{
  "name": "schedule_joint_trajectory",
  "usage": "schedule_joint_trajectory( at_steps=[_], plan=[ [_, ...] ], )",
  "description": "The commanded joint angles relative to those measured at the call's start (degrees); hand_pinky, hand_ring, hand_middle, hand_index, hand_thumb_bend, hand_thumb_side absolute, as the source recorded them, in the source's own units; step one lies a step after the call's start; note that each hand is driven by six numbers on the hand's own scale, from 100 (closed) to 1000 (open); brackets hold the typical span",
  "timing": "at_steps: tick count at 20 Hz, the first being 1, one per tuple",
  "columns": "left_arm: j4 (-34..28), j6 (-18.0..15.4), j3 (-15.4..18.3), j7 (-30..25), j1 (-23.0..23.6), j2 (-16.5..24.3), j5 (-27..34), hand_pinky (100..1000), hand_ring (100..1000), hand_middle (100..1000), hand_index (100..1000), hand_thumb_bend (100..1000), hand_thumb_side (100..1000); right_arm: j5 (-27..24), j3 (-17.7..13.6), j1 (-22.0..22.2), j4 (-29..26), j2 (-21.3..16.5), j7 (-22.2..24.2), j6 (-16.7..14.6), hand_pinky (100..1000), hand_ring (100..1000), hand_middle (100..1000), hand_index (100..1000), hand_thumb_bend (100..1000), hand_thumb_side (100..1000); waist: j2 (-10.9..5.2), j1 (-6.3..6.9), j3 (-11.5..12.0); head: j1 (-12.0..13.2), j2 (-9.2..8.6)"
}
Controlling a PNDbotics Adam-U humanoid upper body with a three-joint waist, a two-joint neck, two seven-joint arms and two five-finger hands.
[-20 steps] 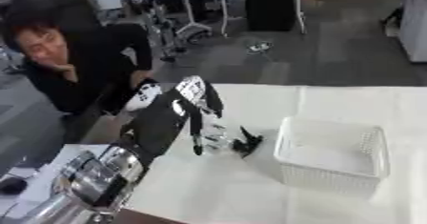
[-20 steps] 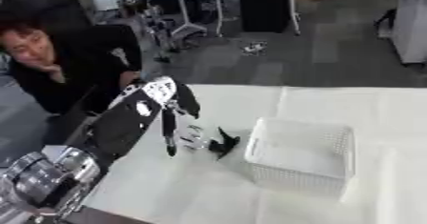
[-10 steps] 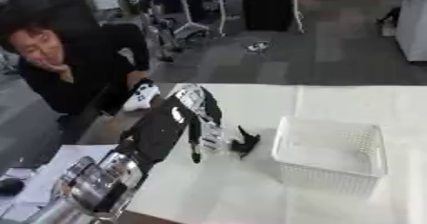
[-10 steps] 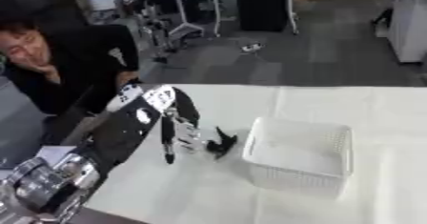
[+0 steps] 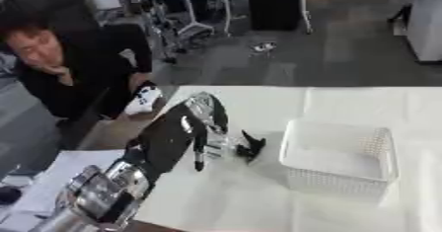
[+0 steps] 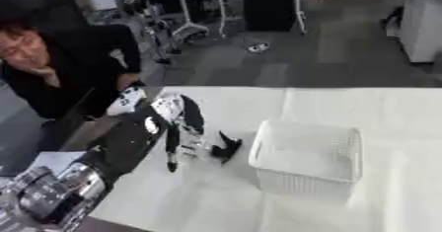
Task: Pick up objects on the table and place them in the box.
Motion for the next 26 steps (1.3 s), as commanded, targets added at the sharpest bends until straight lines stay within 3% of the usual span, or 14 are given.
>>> schedule_joint_trajectory(
  at_steps=[1, 5, 8, 9, 11, 13, 14, 16, 18, 19, 21, 23, 24, 26],
  plan=[
    [0.0, 1.1, 0.4, 0.8, -0.3, 0.9, -1.8, 961, 821, 879, 986, 834, 797, -0.2, 0.2, -1.2, -0.7, 0.1, 0.1, -0.2, 458, 535, 583, 854, 292, 1000, -0.75, -0.16, 0.0, 0.8, -0.15],
    [-0.2, 2.7, 0.6, 4.0, 1.1, 0.5, -2.7, 739, 669, 745, 903, 755, 720, -0.2, 0.2, -1.3, -0.7, 0.3, 0.0, -0.3, 458, 535, 583, 854, 291, 1000, -0.67, -0.26, -0.2, 1.1, -0.35],
    [-1.0, 5.0, 0.5, 10.5, 2.3, 0.3, -3.4, 546, 500, 569, 736, 622, 651, -0.2, 0.2, -1.4, -0.7, 0.4, 0.0, -0.3, 458, 535, 583, 854, 290, 1000, -0.61, -0.31, -0.4, 1.1, -0.43],
    [-1.1, 5.8, 0.5, 13.3, 2.8, 0.2, -3.6, 535, 490, 555, 717, 628, 656, -0.2, 0.2, -1.5, -0.7, 0.4, 0.0, -0.3, 458, 535, 583, 854, 290, 1000, -0.59, -0.33, -0.4, 1.1, -0.46],
    [-0.3, 6.6, 0.5, 17.0, 3.4, 0.2, -4.6, 614, 556, 589, 720, 636, 683, -0.2, 0.1, -1.5, -0.7, 0.4, 0.0, -0.3, 458, 535, 583, 854, 291, 1000, -0.55, -0.37, -0.4, 1.0, -0.55],
    [0.4, 7.0, 0.7, 19.3, 3.6, 0.1, -5.8, 590, 534, 559, 677, 633, 682, -0.2, 0.1, -1.5, -0.7, 0.4, 0.0, -0.3, 458, 535, 583, 854, 292, 1000, -0.55, -0.41, -0.4, 1.0, -0.55],
    [0.7, 7.1, 0.9, 20.0, 3.6, 0.1, -6.3, 670, 609, 608, 723, 661, 704, -0.2, 0.1, -1.5, -0.7, 0.4, 0.0, -0.3, 458, 535, 583, 854, 292, 1000, -0.56, -0.42, -0.4, 1.0, -0.55],
    [1.4, 7.4, 1.2, 20.6, 3.5, 0.1, -6.9, 716, 658, 650, 752, 674, 717, -0.2, 0.1, -1.5, -0.7, 0.4, 0.0, -0.3, 458, 535, 583, 854, 291, 1000, -0.59, -0.43, -0.3, 1.0, -0.57],
    [1.8, 7.5, 1.6, 20.6, 3.4, 0.1, -7.2, 682, 623, 619, 690, 614, 696, -0.2, 0.1, -1.5, -0.7, 0.4, 0.0, -0.3, 458, 535, 583, 854, 290, 1000, -0.62, -0.41, -0.3, 1.0, -0.60],
    [1.8, 7.7, 1.8, 21.0, 3.5, 0.0, -7.0, 622, 575, 570, 597, 523, 680, -0.2, 0.1, -1.5, -0.7, 0.4, 0.0, -0.3, 458, 535, 583, 854, 289, 1000, -0.63, -0.40, -0.3, 1.0, -0.62],
    [1.6, 8.6, 2.2, 22.9, 3.7, -0.2, -5.7, 444, 441, 432, 386, 100, 617, -0.2, 0.1, -1.6, -0.7, 0.5, -0.1, -0.3, 459, 535, 583, 854, 288, 1000, -0.63, -0.39, -0.4, 1.0, -0.64],
    [2.0, 9.8, 2.6, 25.1, 4.2, -0.3, -3.5, 286, 302, 268, 237, 100, 605, -0.2, 0.1, -1.6, -0.7, 0.6, -0.1, -0.3, 459, 535, 583, 854, 287, 1000, -0.61, -0.38, -0.5, 0.9, -0.64],
    [2.2, 10.1, 2.7, 26.0, 4.4, -0.3, -2.5, 194, 218, 175, 198, 100, 616, -0.2, 0.1, -1.6, -0.7, 0.6, -0.2, -0.3, 459, 535, 583, 854, 287, 1000, -0.60, -0.37, -0.5, 0.9, -0.60],
    [2.8, 10.0, 2.8, 27.6, 4.7, -0.3, -0.4, 100, 132, 100, 183, 100, 572, -0.2, 0.1, -1.7, -0.7, 0.6, -0.2, -0.3, 459, 535, 583, 854, 287, 1000, -0.58, -0.38, -0.5, 0.9, -0.52]
  ],
)
